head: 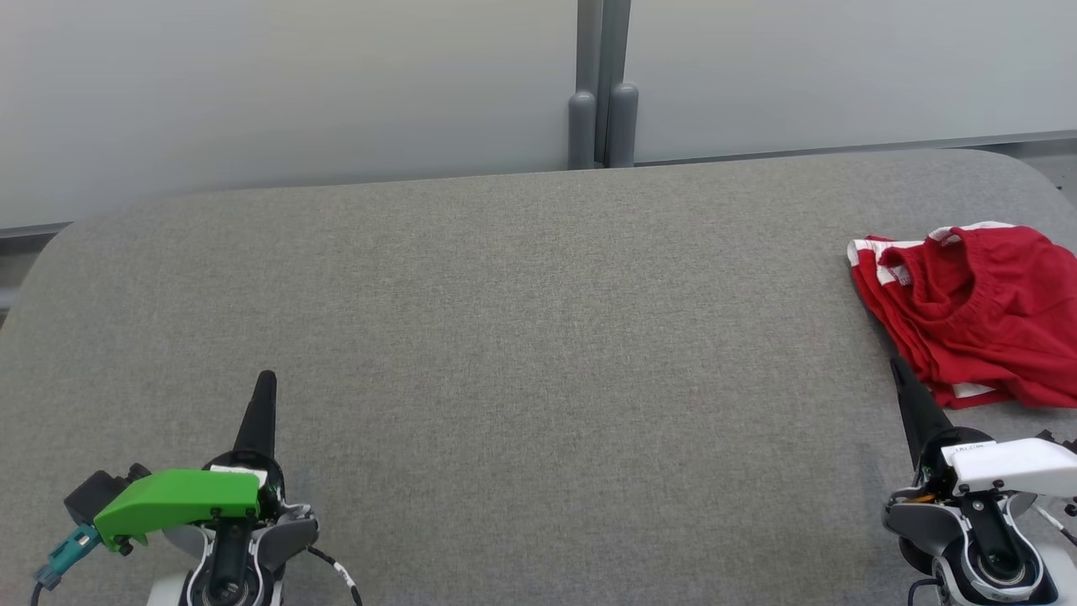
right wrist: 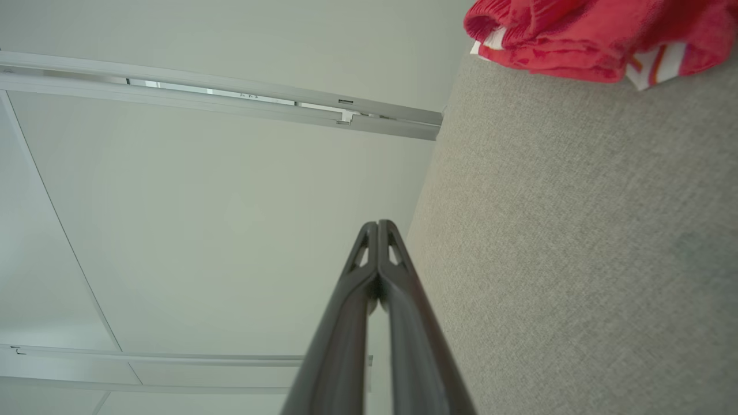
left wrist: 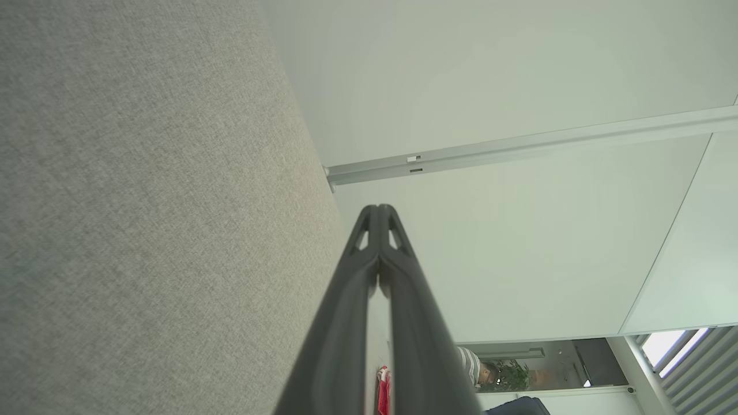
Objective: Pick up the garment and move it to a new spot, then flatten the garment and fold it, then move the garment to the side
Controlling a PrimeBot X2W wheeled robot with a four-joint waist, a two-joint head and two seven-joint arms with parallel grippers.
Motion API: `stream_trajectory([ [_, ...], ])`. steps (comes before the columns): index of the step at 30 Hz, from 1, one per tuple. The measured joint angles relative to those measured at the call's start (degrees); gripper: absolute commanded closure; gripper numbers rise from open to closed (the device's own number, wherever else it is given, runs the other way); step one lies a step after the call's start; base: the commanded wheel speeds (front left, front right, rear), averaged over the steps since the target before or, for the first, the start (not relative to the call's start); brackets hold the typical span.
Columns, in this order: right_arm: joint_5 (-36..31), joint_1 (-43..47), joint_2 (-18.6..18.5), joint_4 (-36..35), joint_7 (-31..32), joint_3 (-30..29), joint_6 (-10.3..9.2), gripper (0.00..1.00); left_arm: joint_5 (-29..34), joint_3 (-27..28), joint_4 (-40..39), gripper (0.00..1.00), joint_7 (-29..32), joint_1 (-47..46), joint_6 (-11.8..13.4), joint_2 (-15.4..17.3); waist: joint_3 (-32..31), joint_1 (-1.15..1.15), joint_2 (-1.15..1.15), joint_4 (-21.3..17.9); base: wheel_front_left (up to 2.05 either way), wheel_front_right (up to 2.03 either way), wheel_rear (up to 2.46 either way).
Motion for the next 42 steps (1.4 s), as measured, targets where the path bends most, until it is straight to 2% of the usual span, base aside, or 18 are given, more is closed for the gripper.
stream_trajectory([
  [25, 10.1, -0.8, -0.2, 1.6, 1.5, -1.6, 0.00, 1.00, -7.3, 2.8, 0.9, 1.00, 2.1, -0.9, -2.3, -1.4, -0.6, 0.00, 0.00, -0.3, 0.00, 0.00, 0.00],
  [42, 10.2, -0.8, -0.1, 1.7, 1.7, -1.9, 0.00, 1.00, -7.4, 2.9, 1.0, 1.00, 2.1, -1.0, -2.5, -1.5, -0.6, 0.00, 0.00, -0.3, 0.00, 0.00, 0.00],
])
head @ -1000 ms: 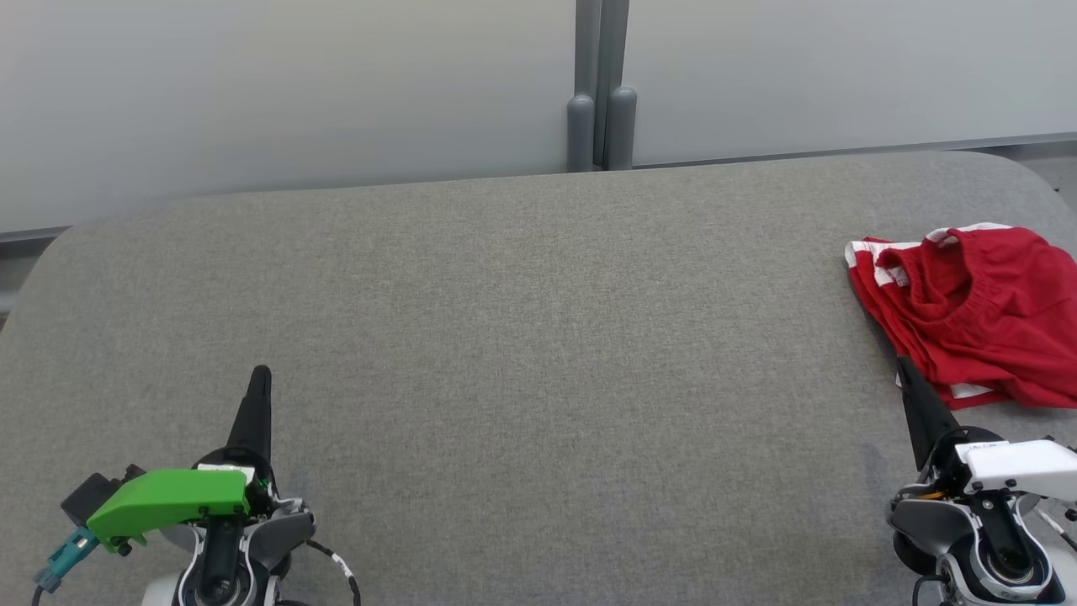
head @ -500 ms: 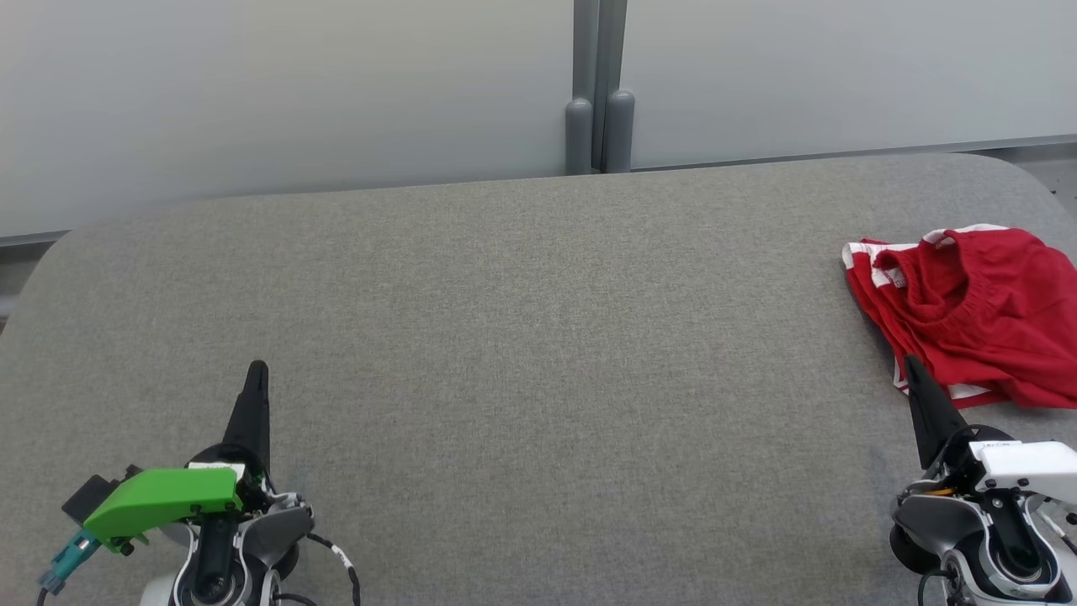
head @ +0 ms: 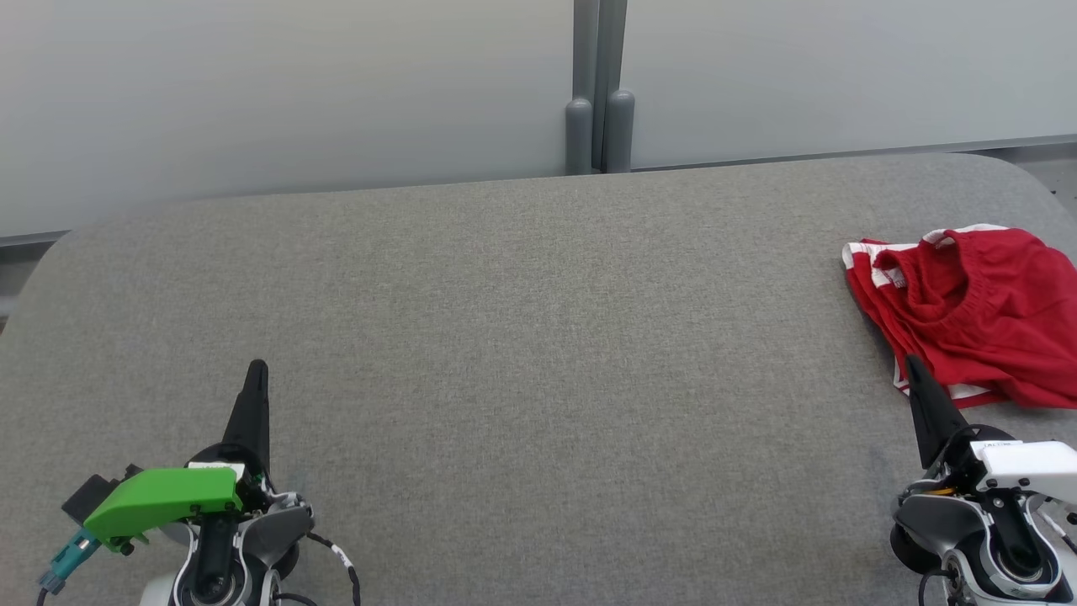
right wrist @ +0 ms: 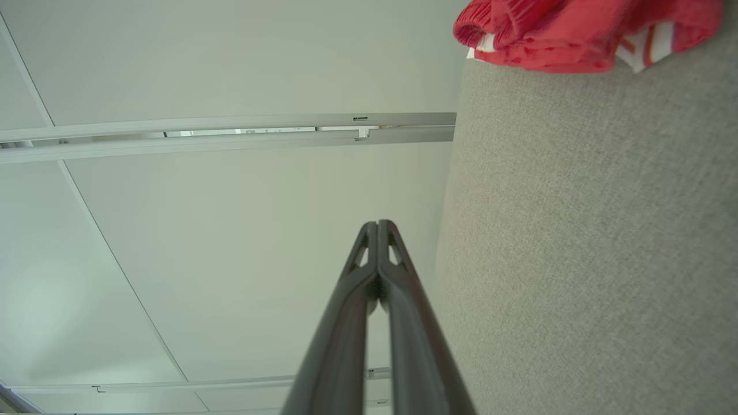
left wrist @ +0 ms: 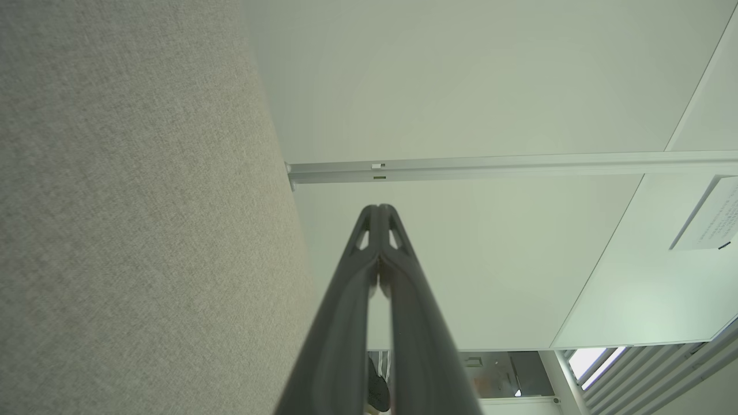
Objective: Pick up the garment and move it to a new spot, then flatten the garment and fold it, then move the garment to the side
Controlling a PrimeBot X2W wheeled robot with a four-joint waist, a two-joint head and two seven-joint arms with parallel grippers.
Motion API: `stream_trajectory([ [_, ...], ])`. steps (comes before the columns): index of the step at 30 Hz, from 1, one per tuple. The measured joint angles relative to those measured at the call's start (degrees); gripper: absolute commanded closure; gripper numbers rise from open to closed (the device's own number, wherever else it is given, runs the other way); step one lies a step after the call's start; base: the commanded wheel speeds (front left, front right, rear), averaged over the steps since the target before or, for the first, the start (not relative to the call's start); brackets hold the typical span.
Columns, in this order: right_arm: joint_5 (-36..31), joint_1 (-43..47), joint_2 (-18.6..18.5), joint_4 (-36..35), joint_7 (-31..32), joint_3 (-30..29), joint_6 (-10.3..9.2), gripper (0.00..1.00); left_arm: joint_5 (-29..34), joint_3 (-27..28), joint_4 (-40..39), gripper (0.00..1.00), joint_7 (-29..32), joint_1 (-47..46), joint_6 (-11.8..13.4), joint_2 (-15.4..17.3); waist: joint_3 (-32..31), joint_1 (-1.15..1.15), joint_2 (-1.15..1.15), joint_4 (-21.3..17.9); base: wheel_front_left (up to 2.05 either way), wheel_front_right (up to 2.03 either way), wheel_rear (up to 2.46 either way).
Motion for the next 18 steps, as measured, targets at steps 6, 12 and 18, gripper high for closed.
stream_trajectory([
  [6, 0.0, 0.0, 0.1, 0.0, 0.0, -0.1, 0.00, 1.00, 0.0, 0.0, 0.0, 1.00, 0.0, 0.0, 0.0, 0.0, 0.0, 0.00, 0.00, 0.0, 0.00, 0.00, 0.00],
  [12, -0.2, 0.0, 0.1, 0.0, 0.1, -0.2, 0.00, 1.00, 0.0, 0.0, 0.0, 1.00, 0.0, 0.0, 0.0, 0.0, 0.0, 0.00, 0.00, 0.0, 0.00, 0.00, 0.00],
  [18, -0.2, 0.0, 0.1, 0.0, 0.3, -0.3, 0.00, 1.00, 0.0, 0.1, 0.0, 1.00, 0.0, 0.0, 0.0, 0.0, 0.0, 0.00, 0.00, 0.0, 0.00, 0.00, 0.00],
])
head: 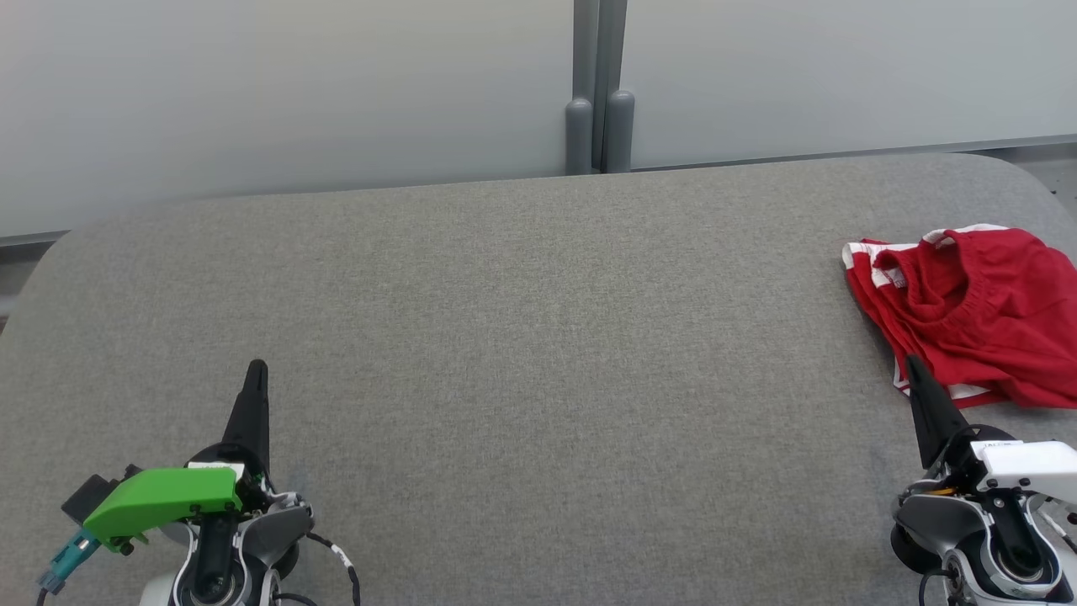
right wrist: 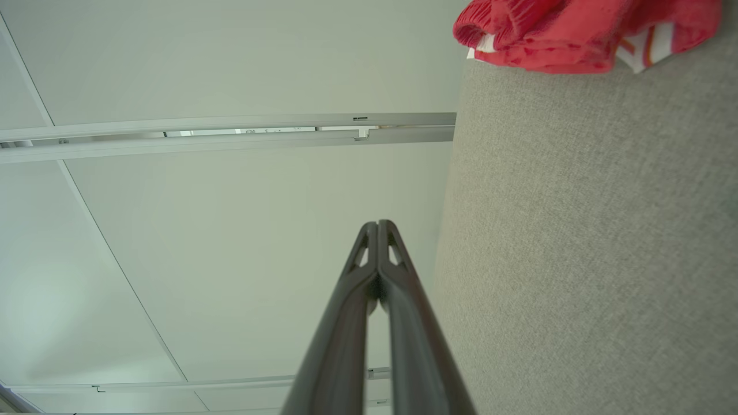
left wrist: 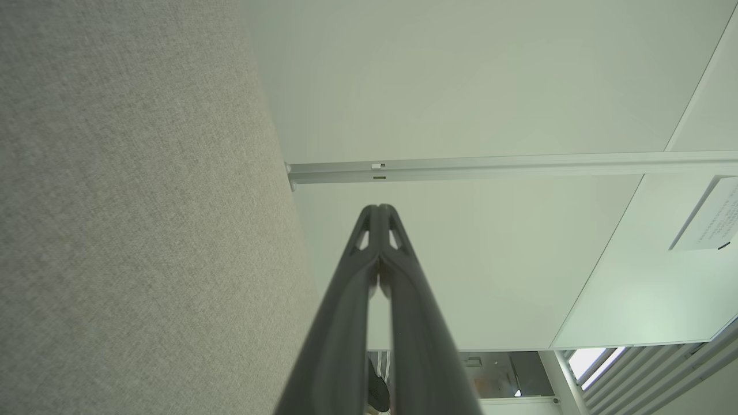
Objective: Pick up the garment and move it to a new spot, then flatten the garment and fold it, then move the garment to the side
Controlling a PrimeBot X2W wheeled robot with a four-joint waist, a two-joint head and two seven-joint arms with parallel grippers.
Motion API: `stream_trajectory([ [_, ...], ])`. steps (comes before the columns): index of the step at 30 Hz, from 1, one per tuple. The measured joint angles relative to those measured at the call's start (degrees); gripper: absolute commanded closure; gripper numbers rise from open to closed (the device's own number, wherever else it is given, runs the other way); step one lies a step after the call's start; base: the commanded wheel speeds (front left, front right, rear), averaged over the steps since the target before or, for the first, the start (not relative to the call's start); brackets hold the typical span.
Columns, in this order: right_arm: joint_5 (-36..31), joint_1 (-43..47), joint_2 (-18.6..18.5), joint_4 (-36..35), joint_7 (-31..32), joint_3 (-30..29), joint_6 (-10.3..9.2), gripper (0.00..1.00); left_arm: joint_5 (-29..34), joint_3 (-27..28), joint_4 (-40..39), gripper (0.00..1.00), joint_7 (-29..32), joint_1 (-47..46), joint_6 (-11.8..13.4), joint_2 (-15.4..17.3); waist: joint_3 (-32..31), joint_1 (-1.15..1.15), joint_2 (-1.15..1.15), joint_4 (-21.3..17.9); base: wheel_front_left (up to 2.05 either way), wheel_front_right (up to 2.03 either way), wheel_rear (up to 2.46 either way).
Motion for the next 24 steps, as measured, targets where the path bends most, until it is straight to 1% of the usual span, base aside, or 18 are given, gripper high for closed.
stream_trajectory([
  [24, -0.2, 0.0, 0.2, 0.0, 0.2, -0.3, 0.00, 1.00, 0.0, 0.1, 0.0, 1.00, 0.0, 0.0, 0.0, 0.0, 0.0, 0.00, 0.00, 0.0, 0.00, 0.00, 0.00],
])
